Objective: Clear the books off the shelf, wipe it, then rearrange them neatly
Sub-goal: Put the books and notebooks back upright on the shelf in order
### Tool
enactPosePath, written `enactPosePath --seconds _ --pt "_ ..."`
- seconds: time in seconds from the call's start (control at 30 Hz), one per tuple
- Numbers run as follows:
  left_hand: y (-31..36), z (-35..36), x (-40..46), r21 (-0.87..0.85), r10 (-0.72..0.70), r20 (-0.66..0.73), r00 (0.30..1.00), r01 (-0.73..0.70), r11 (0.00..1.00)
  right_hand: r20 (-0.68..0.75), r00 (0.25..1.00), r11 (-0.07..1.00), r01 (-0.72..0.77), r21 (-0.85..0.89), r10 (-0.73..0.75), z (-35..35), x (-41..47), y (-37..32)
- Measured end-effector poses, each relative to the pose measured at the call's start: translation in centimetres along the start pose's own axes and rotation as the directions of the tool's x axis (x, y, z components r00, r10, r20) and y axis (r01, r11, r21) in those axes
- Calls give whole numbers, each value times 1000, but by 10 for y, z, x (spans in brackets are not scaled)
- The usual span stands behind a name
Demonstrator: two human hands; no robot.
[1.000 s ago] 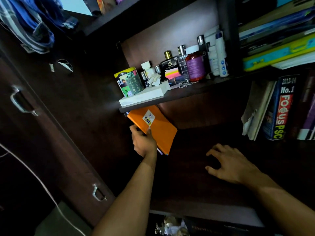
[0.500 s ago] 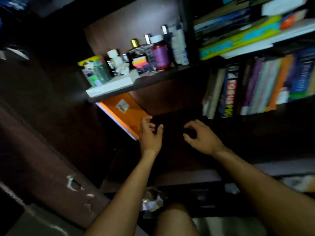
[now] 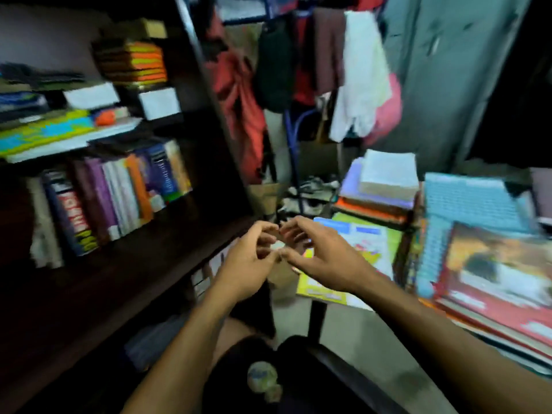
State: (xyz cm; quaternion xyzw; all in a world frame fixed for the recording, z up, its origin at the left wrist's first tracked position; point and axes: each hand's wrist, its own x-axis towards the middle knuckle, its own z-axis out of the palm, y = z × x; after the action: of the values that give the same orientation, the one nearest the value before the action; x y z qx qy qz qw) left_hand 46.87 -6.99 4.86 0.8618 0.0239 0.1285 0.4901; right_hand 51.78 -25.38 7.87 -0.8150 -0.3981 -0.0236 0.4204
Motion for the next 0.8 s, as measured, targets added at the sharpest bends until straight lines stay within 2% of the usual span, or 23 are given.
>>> enactPosePath --seconds 0.07,0.13,0.23,0.3,0.4,0.47,0.6,0.8 --pt "9 28 4 18 -64 27 998 63 998 -16 996 989 -93 -115 92 -33 -7 17" --pt "9 53 8 45 -160 78 984 157 987 2 962 904 -257 -341 274 -57 -8 41" --pt "5 78 9 4 -288 175 942 291 957 15 795 628 -468 -621 607 -62 -12 76" --pt "-3 90 15 18 -315 157 936 316 948 36 705 553 -523 -648 709 -54 -18 94" --pt "-12 99 26 124 -339 87 937 328 937 49 633 522 -589 -617 772 -43 -19 108" --pt "-16 104 31 121 -364 71 929 354 927 69 608 507 -588 -630 791 -37 -16 111" --pt "-19 102 30 -6 -437 61 897 438 899 93 637 531 -543 -650 765 -26 -16 107" --pt "-37 84 20 -86 -507 28 862 507 858 128 699 626 -524 -578 704 -21 -16 97"
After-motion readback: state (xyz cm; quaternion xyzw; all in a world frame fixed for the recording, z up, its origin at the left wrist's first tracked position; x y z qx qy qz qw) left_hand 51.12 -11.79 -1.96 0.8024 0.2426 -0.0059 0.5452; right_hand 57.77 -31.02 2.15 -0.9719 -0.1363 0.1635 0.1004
